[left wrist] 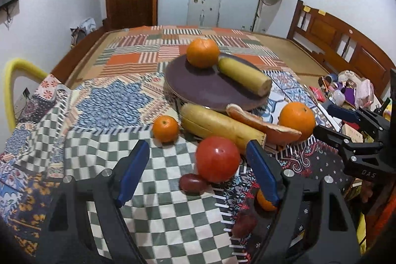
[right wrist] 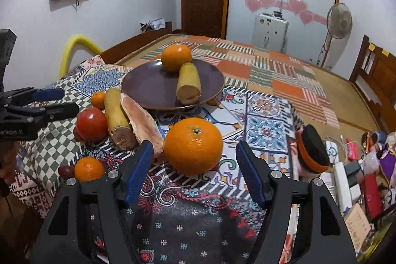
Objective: Organize fruits
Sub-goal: 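Open both grippers and pull them back from the plate, then grasp the red tomato with left gripper while right grasps another large orange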
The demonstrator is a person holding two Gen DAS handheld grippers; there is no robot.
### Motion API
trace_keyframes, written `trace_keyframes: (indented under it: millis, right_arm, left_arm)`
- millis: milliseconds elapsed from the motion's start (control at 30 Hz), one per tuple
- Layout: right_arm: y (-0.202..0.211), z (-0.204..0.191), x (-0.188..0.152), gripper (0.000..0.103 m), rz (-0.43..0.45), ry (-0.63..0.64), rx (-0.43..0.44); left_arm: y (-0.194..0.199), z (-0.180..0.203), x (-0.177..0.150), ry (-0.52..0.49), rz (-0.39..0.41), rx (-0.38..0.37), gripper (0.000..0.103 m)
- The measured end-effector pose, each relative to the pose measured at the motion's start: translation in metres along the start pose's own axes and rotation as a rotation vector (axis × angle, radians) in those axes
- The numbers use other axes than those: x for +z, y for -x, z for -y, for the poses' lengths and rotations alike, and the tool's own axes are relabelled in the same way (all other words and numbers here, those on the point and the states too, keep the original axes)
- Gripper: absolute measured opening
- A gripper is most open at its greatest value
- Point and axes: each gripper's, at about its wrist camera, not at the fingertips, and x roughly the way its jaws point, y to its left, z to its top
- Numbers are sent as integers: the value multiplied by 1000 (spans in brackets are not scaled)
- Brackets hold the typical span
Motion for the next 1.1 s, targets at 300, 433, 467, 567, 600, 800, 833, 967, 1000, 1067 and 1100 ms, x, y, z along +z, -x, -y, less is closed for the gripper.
trace_keyframes:
  millis: [300,433,467,567,600,800,833,967,1000,1067,1100]
  right_arm:
    - [-16,3,-1,66,-24,-30,6]
    - [-19,4,-3,65,-30,-44,16]
    - [-19,4,-3,65,-30,-48,17]
    - [-21,6,-1,65,-39,-57,26]
    - [-22,6,-1,65,-42,-59,30]
    - [-26,8,2,65,-61,-67,59]
    - [-27,9,3,65,-63,-69,66]
    - [-27,11,3,59,-62,-78,93]
    - [-26,10,2,59,-58,-80,92]
    - [-24,10,0,59,-49,-87,91]
    - [-23,11,-1,59,-46,-90,94]
  left_arm:
    - [-22,13,-8,-55,-37,-17,70]
    - [-30,13,-9,-61,-56,-32,60]
    - [-31,14,-9,-64,-57,-35,59]
    - [-35,13,-10,-68,-66,-50,53]
    - [-36,13,-10,-66,-68,-58,50]
    - [-36,16,-10,-73,-62,-61,47]
    - [-36,15,-10,-71,-62,-62,46]
    - [-36,15,-10,-58,-71,-66,45]
    - [-37,15,-9,-58,-72,-66,45]
    - [-36,14,-9,-54,-73,-66,45]
    - [-36,13,-9,-53,-74,-66,45]
